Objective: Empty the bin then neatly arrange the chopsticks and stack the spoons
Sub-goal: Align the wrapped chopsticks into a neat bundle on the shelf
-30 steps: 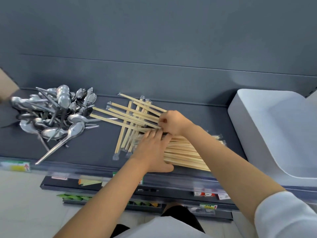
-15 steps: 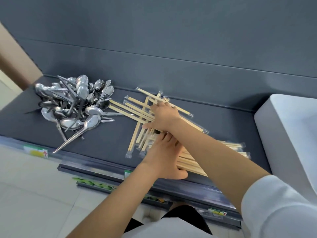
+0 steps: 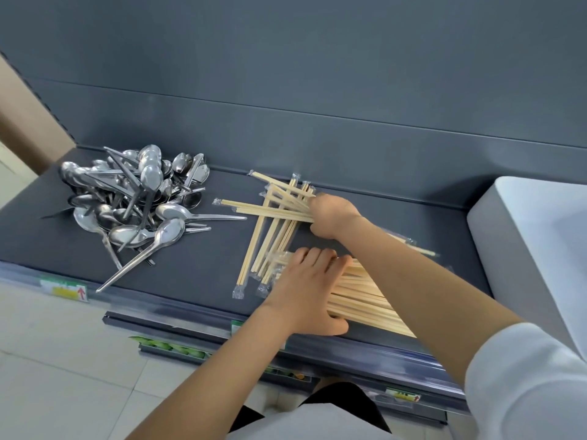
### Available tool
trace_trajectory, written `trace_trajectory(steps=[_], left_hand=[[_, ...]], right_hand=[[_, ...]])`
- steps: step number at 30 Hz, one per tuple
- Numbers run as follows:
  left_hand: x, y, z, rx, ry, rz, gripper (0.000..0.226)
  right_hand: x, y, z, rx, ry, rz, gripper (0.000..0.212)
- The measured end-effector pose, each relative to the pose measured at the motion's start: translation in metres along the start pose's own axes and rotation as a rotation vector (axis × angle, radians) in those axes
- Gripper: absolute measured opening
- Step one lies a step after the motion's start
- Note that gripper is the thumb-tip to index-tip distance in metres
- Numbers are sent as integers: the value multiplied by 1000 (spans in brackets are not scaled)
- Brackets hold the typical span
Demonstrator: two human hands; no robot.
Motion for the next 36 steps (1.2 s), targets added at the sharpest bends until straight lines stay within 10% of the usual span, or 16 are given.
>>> trace_trajectory(steps=[8, 14, 23, 36], left_hand=[[0, -1, 2, 1, 6, 17, 92], [-1, -1, 3, 0, 18, 4, 92], [-2, 1, 4, -10, 4, 25, 91], [-8, 2, 4, -27, -18, 49, 89]], right_hand=[[-7, 48, 45, 92, 162, -58, 23], [-2, 76, 84, 285, 107, -244, 72], [-41, 67, 94, 202, 596, -884, 47], [-101, 76, 93, 245, 782, -1095, 44]])
Point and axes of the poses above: each hand's wrist, its own z-axis away from the middle knuckle, its own x-axis out of the palm, y = z × x, the point moved 2 cm from there along -z, towards the middle knuckle, and after that the axes turned 1 degree about x, right-handed, at the moved point
